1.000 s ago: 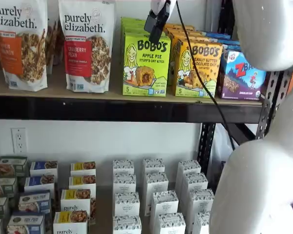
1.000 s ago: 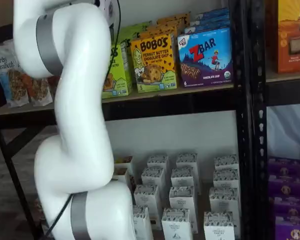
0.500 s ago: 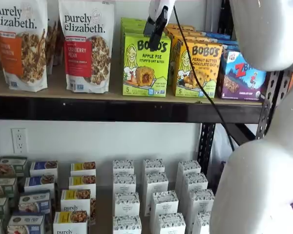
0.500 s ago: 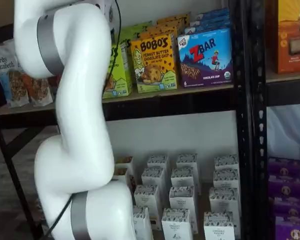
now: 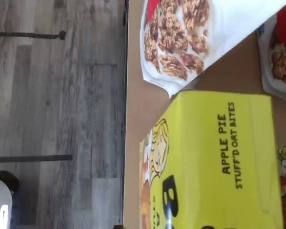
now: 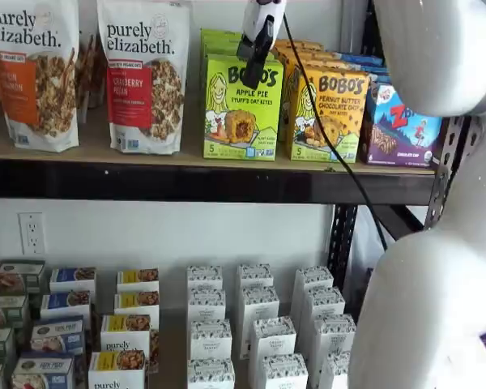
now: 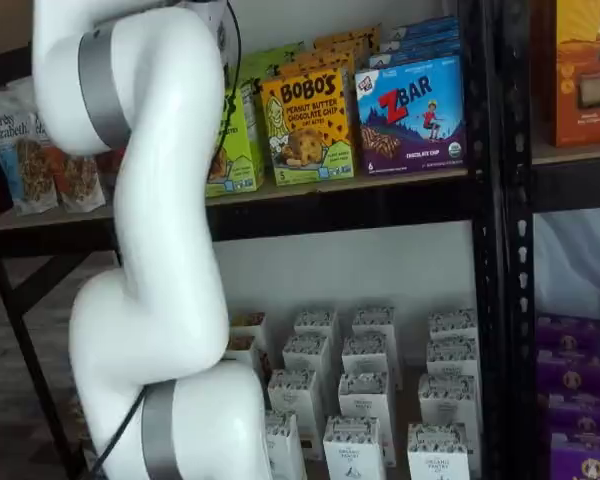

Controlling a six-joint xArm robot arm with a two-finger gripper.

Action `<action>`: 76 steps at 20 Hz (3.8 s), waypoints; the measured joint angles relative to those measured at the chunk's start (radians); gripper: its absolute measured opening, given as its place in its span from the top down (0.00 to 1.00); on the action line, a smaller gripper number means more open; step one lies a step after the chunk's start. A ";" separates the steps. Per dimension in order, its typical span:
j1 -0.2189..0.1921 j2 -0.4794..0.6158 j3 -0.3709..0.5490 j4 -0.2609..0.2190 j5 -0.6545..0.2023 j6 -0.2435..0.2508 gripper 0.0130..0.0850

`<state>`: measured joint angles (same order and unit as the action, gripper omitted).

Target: Pick the green box on the top shelf, the fourth from the left

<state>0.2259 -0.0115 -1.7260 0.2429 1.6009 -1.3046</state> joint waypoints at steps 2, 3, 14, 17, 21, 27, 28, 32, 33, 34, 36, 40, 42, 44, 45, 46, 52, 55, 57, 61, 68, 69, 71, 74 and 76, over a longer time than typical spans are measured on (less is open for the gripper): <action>0.002 0.009 -0.009 -0.004 0.010 0.001 0.00; 0.003 0.013 -0.013 -0.006 0.014 0.002 0.00; 0.008 0.060 -0.066 -0.007 0.068 0.008 0.00; 0.008 0.063 -0.069 -0.004 0.069 0.008 0.00; 0.010 0.061 -0.062 -0.005 0.063 0.009 0.00; 0.009 0.058 -0.054 0.002 0.059 0.008 0.11; 0.009 0.057 -0.053 0.003 0.059 0.008 0.17; 0.007 0.056 -0.053 0.008 0.061 0.007 0.28; 0.006 0.056 -0.054 0.009 0.063 0.006 0.33; 0.006 0.056 -0.054 0.008 0.063 0.006 0.33; 0.006 0.056 -0.055 0.006 0.063 0.007 0.33; 0.005 0.053 -0.053 0.011 0.063 0.006 0.44; 0.005 0.051 -0.052 0.011 0.064 0.006 0.56; 0.006 0.049 -0.050 0.007 0.063 0.007 0.56; 0.006 0.048 -0.049 0.005 0.062 0.007 0.56; 0.006 0.047 -0.048 0.007 0.062 0.007 0.56; 0.004 0.046 -0.048 0.012 0.064 0.006 0.72; 0.006 0.047 -0.050 0.009 0.066 0.008 0.72; 0.007 0.046 -0.050 0.009 0.066 0.008 0.72; 0.006 0.044 -0.049 0.016 0.065 0.009 0.78; 0.006 0.046 -0.059 0.019 0.081 0.011 0.83; 0.005 0.043 -0.059 0.023 0.083 0.011 0.83; 0.007 0.034 -0.050 0.021 0.078 0.013 0.83; 0.013 0.014 -0.035 0.011 0.074 0.019 0.83; 0.017 -0.001 -0.023 0.011 0.075 0.023 0.83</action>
<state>0.2426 -0.0125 -1.7491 0.2542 1.6759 -1.2815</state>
